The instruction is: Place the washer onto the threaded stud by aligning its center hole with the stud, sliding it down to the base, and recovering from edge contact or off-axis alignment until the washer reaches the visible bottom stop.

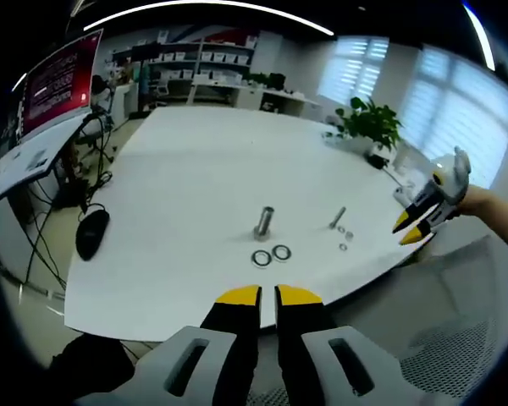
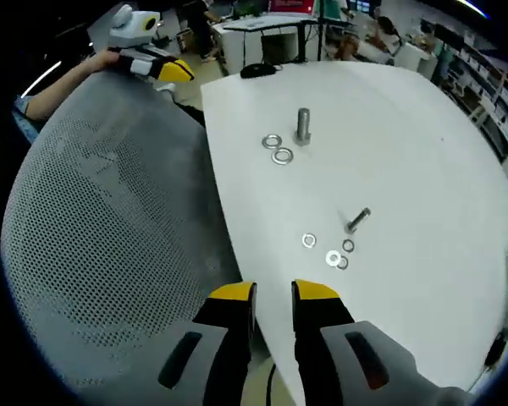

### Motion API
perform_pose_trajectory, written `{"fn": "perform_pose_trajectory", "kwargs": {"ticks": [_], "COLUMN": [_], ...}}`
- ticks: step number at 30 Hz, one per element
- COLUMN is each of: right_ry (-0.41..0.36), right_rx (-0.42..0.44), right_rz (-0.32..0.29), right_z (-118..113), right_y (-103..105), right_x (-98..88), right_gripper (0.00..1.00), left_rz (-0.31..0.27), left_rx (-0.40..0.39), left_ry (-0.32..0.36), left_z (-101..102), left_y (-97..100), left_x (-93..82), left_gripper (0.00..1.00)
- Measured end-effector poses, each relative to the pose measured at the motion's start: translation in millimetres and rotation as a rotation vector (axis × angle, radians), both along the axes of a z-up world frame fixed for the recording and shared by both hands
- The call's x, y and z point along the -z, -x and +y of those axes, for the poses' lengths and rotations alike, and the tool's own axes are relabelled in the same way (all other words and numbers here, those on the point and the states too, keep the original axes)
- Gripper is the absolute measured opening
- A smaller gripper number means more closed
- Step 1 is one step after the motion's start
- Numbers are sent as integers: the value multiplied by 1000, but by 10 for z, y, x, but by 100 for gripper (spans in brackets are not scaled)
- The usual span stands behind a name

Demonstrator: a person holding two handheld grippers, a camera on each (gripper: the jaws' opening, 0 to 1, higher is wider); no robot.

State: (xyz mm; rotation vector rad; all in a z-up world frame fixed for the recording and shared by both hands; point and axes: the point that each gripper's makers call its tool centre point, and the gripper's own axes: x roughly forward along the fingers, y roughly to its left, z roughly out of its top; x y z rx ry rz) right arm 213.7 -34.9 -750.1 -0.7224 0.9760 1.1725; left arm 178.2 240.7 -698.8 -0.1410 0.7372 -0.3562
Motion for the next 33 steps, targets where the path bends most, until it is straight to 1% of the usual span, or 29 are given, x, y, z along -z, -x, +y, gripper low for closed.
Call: {"fn": "perform_pose_trajectory", "kwargs": {"ticks": [2,4,7,8,10,16,20,27,33], "right_ry": [5,22,52,73,100,152,188,214,217], "right_rx": [-33,-70,-112,-125,-150,-182,-203,-203,-212], "right_rz": [12,8,6,15,12,11,9,1,24], "right_z": [60,115,178,194,225,273,255,271,316], "right_y": [-46,-112,-197,-218,-262,-341,-379,-479,-458], "right_x": [53,119,235,290,373,566,665,805,870], "right_gripper": [19,19,19,19,19,19,19,20,20], "left_rz": [-13,-22,-23,-27,-31,-39,-37,-42,-44], "left_rx": [-6,-20,-22,-27,-36,-58,-58,-67,-72], "left_ry": [6,17,12,12,13,12,9,7,6], "left_z": [9,23,26,36,48,88,90,109,118], "left_y": [-11,-29,-31,-38,-46,-65,-63,-74,-81], "left_x": [-20,-38,-36,-39,-44,-48,-42,-47,-47], "left_gripper": [3,3,3,3,3,2,1,1,1]}}
